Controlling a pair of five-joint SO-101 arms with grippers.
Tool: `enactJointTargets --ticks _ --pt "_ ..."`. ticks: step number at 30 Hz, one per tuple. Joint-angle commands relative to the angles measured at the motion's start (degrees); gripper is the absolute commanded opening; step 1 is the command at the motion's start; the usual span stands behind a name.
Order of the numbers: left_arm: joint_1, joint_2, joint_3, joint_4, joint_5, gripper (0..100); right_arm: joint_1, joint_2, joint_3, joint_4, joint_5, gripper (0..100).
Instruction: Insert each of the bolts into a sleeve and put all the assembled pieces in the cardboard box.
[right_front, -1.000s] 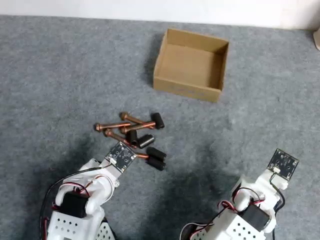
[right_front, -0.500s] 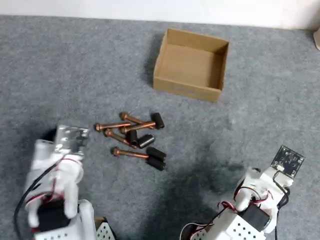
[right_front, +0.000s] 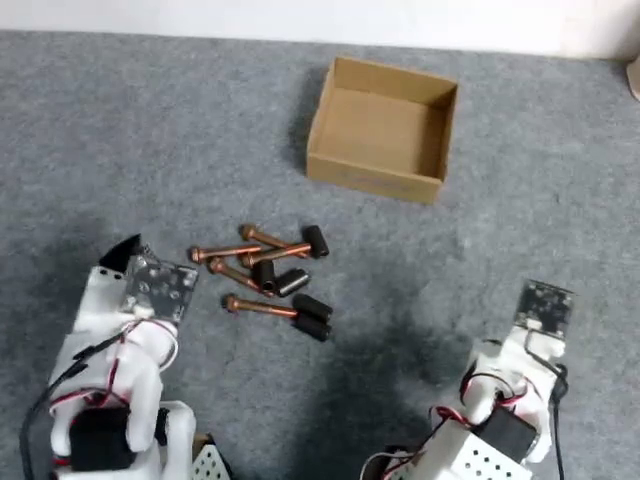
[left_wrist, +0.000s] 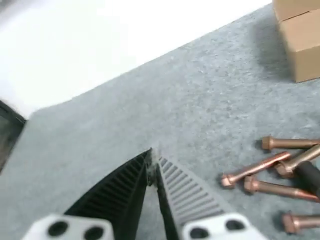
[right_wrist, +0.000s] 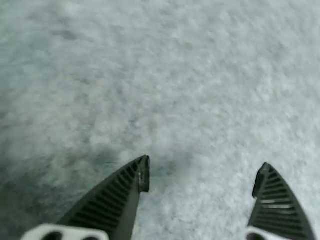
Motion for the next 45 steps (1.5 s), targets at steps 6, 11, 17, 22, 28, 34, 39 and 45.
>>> enactJointTargets --ticks 6,11,17,22,28,34,39,45 --pt "1.89 54.20 -29.41 -2.11 12.92 1 -18.33 0.84 -8.66 -1.19 -0.53 31.0" --pt "1.89 69.85 -35.03 -2.37 22.95 1 -29.58 15.43 -13.93 -5.67 -3.78 31.0" --pt "1.45 71.52 -26.59 -14.95 28.57 1 -41.45 51.74 -30.29 -13.49 -9.41 31.0" --pt "1.54 71.52 -20.09 -23.65 28.48 1 -48.75 77.76 -49.19 -13.58 -11.96 31.0" --pt "0.57 72.04 -19.91 -23.74 28.40 1 -59.82 93.58 -63.34 -12.70 -6.15 31.0" --pt "-3.65 72.04 -20.00 -23.74 28.48 1 -64.22 97.45 -65.27 -6.55 6.33 31.0" --pt "-4.09 71.87 -20.00 -23.74 28.48 1 -66.42 97.98 -62.55 -10.42 6.33 31.0" --pt "-4.18 71.69 -20.00 -23.74 28.48 1 -66.59 97.98 -54.90 -17.45 6.33 31.0"
